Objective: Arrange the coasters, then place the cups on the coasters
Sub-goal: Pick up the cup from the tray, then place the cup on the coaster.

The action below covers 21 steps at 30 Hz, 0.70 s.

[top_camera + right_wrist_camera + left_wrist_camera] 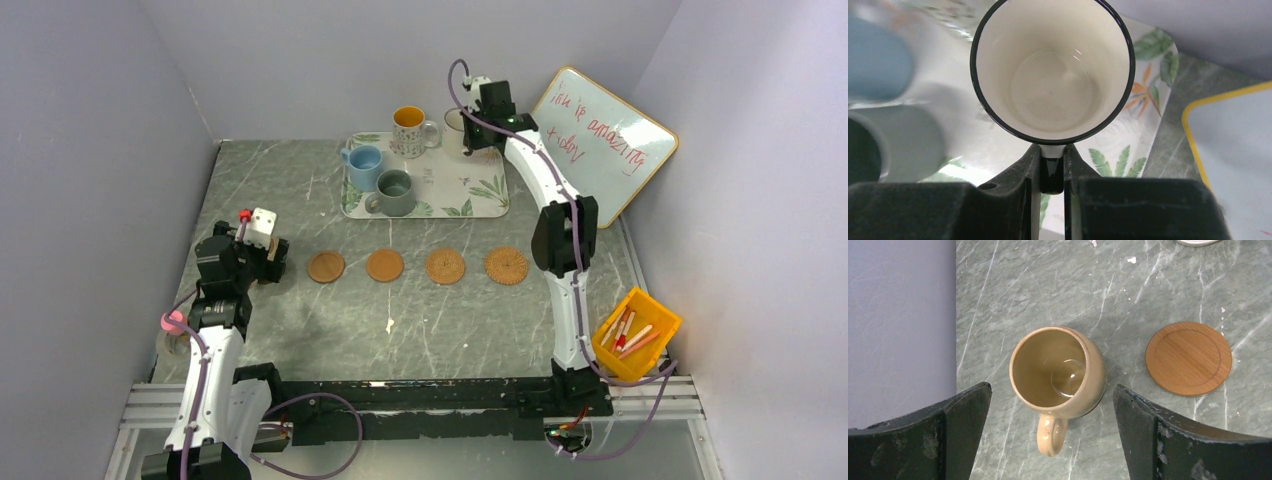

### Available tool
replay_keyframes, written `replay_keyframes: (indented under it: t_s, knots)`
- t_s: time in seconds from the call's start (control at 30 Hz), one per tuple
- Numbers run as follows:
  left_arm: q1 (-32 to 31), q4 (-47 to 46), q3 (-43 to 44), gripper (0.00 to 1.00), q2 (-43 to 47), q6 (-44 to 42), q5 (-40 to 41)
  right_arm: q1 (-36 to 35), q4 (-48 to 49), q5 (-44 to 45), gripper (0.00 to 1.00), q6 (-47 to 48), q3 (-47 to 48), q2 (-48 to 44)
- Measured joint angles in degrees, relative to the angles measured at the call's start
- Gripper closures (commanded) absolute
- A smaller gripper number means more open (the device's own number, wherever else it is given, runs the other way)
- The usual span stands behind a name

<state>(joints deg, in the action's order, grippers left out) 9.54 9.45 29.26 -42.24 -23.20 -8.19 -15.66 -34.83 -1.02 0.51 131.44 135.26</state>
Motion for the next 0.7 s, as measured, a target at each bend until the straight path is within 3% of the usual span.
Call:
replay_keyframes:
  t_s: [0.4, 0.7]
  knots:
    - [0.0, 0.0, 0.0, 0.04, -0.02, 0.02, -0.2, -1.77, -0.28, -23.63, 1.0, 7.69, -8.04, -16.68]
    - [0.0, 0.0, 0.0, 0.04, 0.33, 0.22, -0.7, -15.26, 4.04, -27.76, 1.0, 12.15, -22.97, -21.42]
